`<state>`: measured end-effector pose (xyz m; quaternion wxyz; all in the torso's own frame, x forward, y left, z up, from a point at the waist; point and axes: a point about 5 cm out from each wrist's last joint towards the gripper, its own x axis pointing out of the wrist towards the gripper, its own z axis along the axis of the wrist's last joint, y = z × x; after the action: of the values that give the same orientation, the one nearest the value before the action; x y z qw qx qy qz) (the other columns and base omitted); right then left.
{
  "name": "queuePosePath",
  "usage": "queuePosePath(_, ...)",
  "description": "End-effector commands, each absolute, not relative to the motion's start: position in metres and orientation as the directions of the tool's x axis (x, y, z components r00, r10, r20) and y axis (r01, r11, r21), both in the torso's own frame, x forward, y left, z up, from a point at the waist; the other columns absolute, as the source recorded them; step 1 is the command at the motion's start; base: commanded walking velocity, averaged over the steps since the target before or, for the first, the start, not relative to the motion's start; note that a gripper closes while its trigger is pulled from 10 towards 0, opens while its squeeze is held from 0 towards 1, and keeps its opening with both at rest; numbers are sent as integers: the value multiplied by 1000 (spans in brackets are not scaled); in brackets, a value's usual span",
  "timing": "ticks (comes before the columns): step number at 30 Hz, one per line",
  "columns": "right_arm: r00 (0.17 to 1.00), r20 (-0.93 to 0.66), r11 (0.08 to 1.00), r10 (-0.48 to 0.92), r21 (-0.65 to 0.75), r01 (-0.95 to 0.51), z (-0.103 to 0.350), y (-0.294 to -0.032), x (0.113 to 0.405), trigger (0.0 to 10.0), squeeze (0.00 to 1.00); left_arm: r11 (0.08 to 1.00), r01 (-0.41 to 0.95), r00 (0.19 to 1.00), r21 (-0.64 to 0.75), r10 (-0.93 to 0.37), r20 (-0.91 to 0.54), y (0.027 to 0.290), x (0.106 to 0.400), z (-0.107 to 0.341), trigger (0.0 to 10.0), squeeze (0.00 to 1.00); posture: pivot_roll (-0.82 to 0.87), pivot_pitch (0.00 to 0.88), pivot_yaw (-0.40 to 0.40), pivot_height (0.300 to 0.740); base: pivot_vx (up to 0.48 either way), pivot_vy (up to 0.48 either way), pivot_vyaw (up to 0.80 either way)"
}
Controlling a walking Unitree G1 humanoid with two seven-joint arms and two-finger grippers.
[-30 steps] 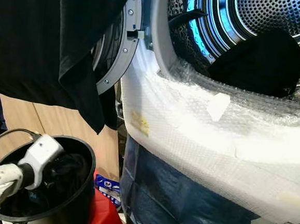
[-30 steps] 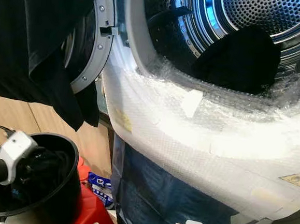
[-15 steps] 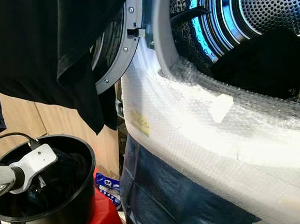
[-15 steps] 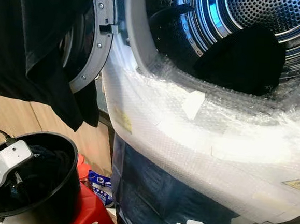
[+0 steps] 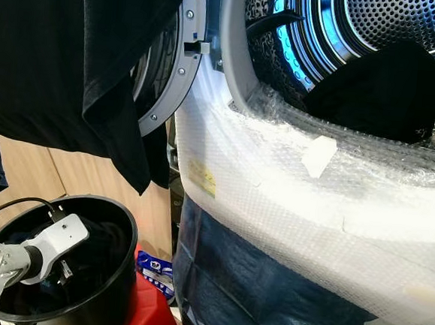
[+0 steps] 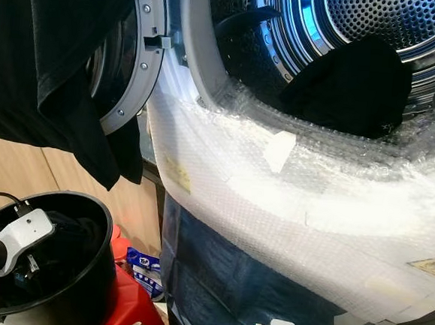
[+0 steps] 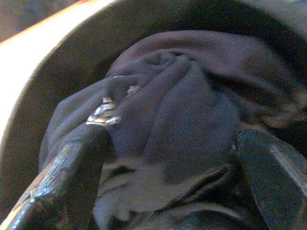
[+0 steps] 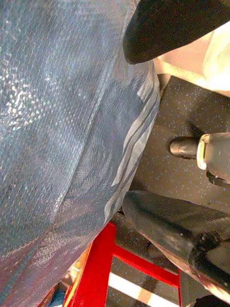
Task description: Clothes washing
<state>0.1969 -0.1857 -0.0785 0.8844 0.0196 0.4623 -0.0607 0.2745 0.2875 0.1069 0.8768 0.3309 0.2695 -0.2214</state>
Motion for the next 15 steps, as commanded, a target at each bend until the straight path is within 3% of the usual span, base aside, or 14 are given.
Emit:
queuePosePath(1,564,-821,991,-89,-18,131,-79,-186,197,10000,0,695,494,806,523,-140,-575,296,281,113,10000,1000,49,0,-5,740,0,0,0)
queuePosePath(2,564,-821,991,-89,-18,131,-79,-187,197,10000,0,712,466,820,525,-124,-559,297,283,114,10000,906,49,0,-5,740,0,0,0)
queuePosePath(3,563,-821,991,-89,-18,130,-79,-187,197,10000,0,734,450,826,508,-126,-550,297,283,113,10000,0,46,0,-9,740,0,0,0)
queuePosePath(15,568,-818,991,-89,-14,135,-77,-188,199,10000,0,814,392,821,428,-101,-562,299,279,94,10000,0,35,0,-15,740,0,0,0)
